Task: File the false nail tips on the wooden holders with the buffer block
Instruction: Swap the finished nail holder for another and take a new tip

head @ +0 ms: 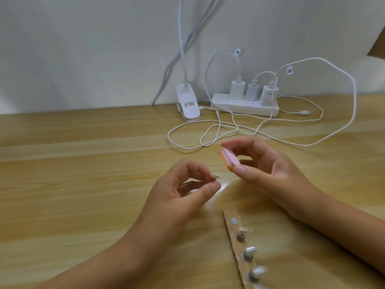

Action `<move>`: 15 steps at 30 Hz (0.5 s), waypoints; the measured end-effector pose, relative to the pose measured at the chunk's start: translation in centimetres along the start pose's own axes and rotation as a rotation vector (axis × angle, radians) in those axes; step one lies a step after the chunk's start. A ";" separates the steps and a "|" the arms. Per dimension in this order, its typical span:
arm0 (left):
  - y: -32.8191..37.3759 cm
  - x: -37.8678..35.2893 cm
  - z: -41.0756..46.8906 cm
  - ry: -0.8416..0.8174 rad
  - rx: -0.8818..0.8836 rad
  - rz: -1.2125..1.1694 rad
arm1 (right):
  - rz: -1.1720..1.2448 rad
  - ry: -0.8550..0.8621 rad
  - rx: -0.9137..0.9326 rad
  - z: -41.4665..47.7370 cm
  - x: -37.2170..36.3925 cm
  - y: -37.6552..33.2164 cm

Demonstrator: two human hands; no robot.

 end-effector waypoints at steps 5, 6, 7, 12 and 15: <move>0.0 -0.1 -0.1 -0.006 -0.016 0.092 | 0.069 -0.019 -0.023 -0.3 -0.6 -0.5; 0.1 -0.1 -0.2 0.005 -0.021 0.107 | 0.072 -0.035 -0.008 -0.5 -0.9 -0.8; 0.1 0.0 -0.3 0.017 -0.030 0.125 | 0.049 -0.060 0.010 -0.5 -1.2 -1.0; 0.5 0.0 -0.7 0.035 -0.080 0.198 | -0.023 0.010 -0.003 -0.4 -0.4 -0.9; 0.7 -0.1 -0.6 0.040 -0.096 0.202 | 0.008 0.021 0.068 -0.7 -0.6 -1.5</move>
Point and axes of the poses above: each hand's wrist, its own z-axis towards the middle knuckle, its own x-axis out of the back of the hand, y = z × x, the point moved 7 cm from there along z, towards the middle knuckle, and after that the axes turned 3 degrees about -y, right-handed, at the moved point
